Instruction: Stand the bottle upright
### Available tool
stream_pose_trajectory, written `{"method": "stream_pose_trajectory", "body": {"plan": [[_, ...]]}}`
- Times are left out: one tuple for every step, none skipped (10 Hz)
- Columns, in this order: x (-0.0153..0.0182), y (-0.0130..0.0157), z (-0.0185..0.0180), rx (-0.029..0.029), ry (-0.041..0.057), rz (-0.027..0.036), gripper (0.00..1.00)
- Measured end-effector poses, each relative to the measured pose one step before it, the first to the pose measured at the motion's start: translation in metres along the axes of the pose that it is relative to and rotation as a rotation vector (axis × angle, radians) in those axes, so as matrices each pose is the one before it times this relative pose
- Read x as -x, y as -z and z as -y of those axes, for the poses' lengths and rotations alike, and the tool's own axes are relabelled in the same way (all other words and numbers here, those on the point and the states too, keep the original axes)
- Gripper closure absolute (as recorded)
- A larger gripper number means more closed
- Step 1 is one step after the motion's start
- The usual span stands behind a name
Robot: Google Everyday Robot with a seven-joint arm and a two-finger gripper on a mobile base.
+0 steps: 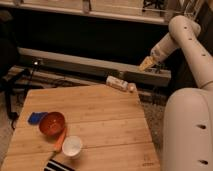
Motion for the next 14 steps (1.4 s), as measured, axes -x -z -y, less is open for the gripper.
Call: {"method": "stream_pose_trajectory", "body": {"plan": [[-0.00612,-0.00237,-0.00310,-0.01775,0.02890,-0.00579,0.35],[-0.00704,-0.00575,-0.00659,-0.00961,0.02655,-0.00709,0.35],[-0.00492,-0.00695,-0.00622,0.00172,0.01245,-0.00623,0.35],[-0.00307,-0.00805,-0.00618,0.00582,0.00929,-0.00637,0.35],[-0.00134,-0.01524,-0.00789,0.00839,0.01913,-0.01469,0.35],[0.00146,-0.01097,-0.00393,0.00560,0.01471,-0.00921,0.35],[0.00170,-0.01233,-0.00188,0.00624,0.01351,-0.00972,0.35],[0.00432,-0.01152,-0.00045,0.00367,0.01567,-0.00551,0.35],[0.00621,-0.01617,0.00108,-0.00050,0.02419,-0.00933,0.35],[0.00154,-0.00937,0.00229,-0.00042,0.01193,-0.00387,0.35],[0.00003,-0.00980,0.00446,-0.00171,0.01166,-0.00349,0.35],[-0.00126,-0.00984,0.00504,0.00183,0.01009,-0.00274,0.35],[-0.00109,-0.00520,0.00312,0.00165,0.00451,-0.00269,0.35],[-0.00511,-0.00799,0.00471,0.00638,0.00053,-0.00981,0.35]]}}
